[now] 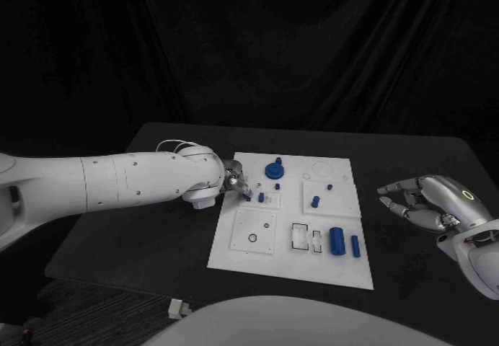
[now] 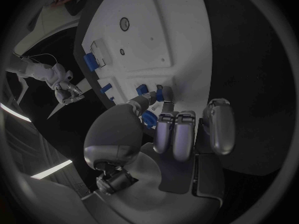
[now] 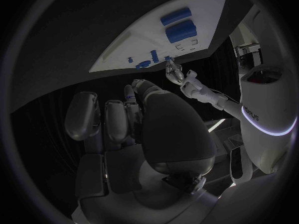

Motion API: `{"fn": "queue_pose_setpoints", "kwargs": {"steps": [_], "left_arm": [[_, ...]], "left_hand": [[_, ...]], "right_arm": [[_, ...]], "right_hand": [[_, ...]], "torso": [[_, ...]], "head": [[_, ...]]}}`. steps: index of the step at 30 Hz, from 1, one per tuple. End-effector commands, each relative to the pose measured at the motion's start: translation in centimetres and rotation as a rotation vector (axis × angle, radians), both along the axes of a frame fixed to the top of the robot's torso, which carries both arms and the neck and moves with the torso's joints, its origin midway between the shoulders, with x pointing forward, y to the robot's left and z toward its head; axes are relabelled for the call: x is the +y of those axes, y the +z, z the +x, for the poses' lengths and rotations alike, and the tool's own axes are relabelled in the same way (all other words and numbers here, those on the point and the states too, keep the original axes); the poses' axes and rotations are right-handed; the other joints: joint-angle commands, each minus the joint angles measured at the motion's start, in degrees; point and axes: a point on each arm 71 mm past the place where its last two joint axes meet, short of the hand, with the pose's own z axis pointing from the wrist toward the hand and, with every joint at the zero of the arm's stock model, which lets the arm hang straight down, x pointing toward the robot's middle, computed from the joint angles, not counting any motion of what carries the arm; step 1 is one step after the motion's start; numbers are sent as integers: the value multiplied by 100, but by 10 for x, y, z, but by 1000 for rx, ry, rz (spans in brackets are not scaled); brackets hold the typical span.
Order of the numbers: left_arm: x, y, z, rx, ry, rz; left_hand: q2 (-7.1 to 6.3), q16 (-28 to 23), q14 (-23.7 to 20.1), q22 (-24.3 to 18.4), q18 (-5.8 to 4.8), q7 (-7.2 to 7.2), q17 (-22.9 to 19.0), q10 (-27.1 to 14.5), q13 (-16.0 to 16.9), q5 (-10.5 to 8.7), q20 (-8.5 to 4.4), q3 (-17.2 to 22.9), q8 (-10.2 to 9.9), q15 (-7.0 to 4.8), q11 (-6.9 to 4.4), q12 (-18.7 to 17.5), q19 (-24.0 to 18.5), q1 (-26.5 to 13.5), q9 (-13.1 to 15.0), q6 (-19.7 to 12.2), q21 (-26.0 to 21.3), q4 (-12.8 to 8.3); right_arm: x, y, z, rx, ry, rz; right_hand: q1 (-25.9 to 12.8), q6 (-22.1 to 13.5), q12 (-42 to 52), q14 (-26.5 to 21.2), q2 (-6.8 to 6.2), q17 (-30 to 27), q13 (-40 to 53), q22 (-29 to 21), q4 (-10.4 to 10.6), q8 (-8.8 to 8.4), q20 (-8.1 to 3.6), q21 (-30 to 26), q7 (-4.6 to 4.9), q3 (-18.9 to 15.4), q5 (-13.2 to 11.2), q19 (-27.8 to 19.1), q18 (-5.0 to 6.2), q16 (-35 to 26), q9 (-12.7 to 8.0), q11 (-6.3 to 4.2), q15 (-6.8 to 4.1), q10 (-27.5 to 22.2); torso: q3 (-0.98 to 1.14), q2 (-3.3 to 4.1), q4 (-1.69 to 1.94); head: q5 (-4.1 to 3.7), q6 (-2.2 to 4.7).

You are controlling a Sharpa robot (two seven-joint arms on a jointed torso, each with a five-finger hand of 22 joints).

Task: Assemble the parts on the task board

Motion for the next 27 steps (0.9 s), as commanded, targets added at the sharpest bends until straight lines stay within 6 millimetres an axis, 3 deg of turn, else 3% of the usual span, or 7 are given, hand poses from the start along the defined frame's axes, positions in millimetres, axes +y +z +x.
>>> {"fn": "queue_pose_setpoints", "kwargs": {"steps": [1,4,5,13,19,23,27], "left_arm": [[-4,-5,-5,2,-25,-33],[-4,-3,-5,-4,-31,-42],[-3,-3,-5,-5,-34,-44],[-3,6,-2,29,-77,-24],[-3,17,4,84,-121,27],[-2,25,9,103,-137,58],[-2,33,14,106,-148,74]], "left_hand": [[106,15,585,1105,44,-22,1510,540,1464,-214,-25,-118,25,-43,-55,-13,41,-79,45,63,39,215],[147,15,585,1108,42,-24,1510,540,1463,-422,-26,-263,42,-45,-58,-13,49,-117,76,72,47,379],[222,15,585,1109,41,-27,1510,537,1461,-734,-27,-358,52,-45,-61,-17,53,-121,96,79,50,523],[452,15,585,1087,57,2,1510,488,1428,-1083,-22,-454,41,-31,-37,-79,9,140,163,-58,-24,781],[530,15,585,1035,94,61,1510,394,1370,-1124,12,-394,88,11,13,-192,-106,596,319,-378,-201,679],[642,15,585,1033,95,99,1510,385,1365,-1356,43,-270,120,40,45,-200,-114,804,387,-539,-217,685],[562,15,585,1026,102,123,1510,367,1356,-1099,56,-84,148,51,62,-219,-130,1004,435,-651,-247,509]], "right_arm": [[-1,-2,0,9,-17,-4],[-2,-2,0,9,-18,-5],[-2,-2,0,10,-18,-5],[-1,-2,1,12,-18,-6],[0,-3,2,13,-16,-6],[0,-3,2,14,-17,-7],[0,-3,2,16,-18,-7]], "right_hand": [[51,2,-30,205,1,-14,-977,872,-2,-24,-8,-39,17,31,24,-16,-13,-23,-7,-8,-32,-13],[50,-5,-50,203,-1,-23,-995,868,-5,-27,-8,-56,19,33,25,-21,-10,-30,-8,-7,-31,-20],[50,-5,-50,203,-1,-23,-995,868,-5,-27,-8,-56,19,33,25,-21,-10,-30,-8,-7,-31,-20],[48,-22,-79,200,-3,-36,-1018,862,-10,-35,-8,-79,24,41,26,-28,-6,-40,-13,-3,-30,-32],[48,-33,-95,197,5,-49,-1030,857,-13,-40,-8,-96,27,53,29,-34,-3,-51,-16,0,-29,-39],[48,-33,-97,197,5,-50,-1032,857,-13,-40,-8,-97,28,53,29,-34,-3,-51,-16,0,-28,-40],[48,-33,-97,197,5,-50,-1032,857,-13,-40,-8,-97,28,53,29,-34,-3,-51,-16,0,-28,-40]], "torso": [[1,3,3],[0,3,1],[-1,3,1],[2,1,-2],[5,0,-11],[6,3,-13],[7,1,3]], "head": [[-7,1],[-16,1],[-17,1],[-39,1],[-51,1],[-64,1],[-78,1]]}}
